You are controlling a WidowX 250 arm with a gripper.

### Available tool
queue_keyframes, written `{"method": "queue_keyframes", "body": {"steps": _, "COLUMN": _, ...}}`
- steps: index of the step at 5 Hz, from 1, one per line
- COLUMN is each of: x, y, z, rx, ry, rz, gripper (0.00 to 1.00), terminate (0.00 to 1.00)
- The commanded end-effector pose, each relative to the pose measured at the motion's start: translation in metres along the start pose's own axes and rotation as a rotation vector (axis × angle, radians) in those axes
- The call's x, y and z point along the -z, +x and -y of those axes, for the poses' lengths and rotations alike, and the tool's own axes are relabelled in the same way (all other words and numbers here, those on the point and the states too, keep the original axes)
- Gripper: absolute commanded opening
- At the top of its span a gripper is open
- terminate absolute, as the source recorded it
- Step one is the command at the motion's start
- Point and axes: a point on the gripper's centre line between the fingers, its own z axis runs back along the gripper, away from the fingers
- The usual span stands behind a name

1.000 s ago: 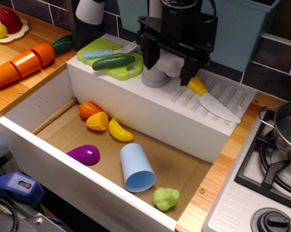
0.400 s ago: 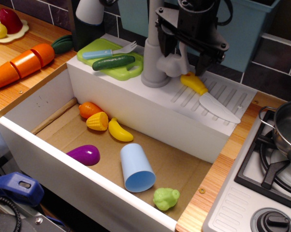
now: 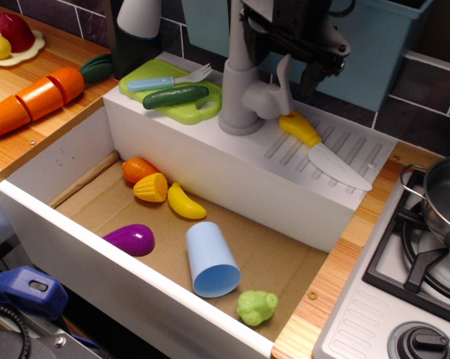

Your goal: Turn lever vertical to front

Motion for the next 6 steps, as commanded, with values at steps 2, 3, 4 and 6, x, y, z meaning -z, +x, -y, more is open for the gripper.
{"method": "queue_keyframes", "body": {"steps": 2, "x": -0.002, "y": 0.02, "z": -0.006, "rx": -0.042, "ry": -0.028, "rz": 0.048, "gripper": 0.0, "terminate": 0.0}}
{"method": "queue_keyframes", "body": {"steps": 3, "x": 0.001, "y": 0.015, "z": -0.005, "rx": -0.065, "ry": -0.028, "rz": 0.045, "gripper": 0.0, "terminate": 0.0}}
{"method": "queue_keyframes", "body": {"steps": 4, "x": 0.005, "y": 0.008, "z": -0.004, "rx": -0.08, "ry": -0.038, "rz": 0.024, "gripper": 0.0, "terminate": 0.0}}
{"method": "queue_keyframes", "body": {"steps": 6, "x": 0.013, "y": -0.022, "z": 0.005, "rx": -0.143, "ry": -0.05, "rz": -0.033, "gripper": 0.0, "terminate": 0.0}}
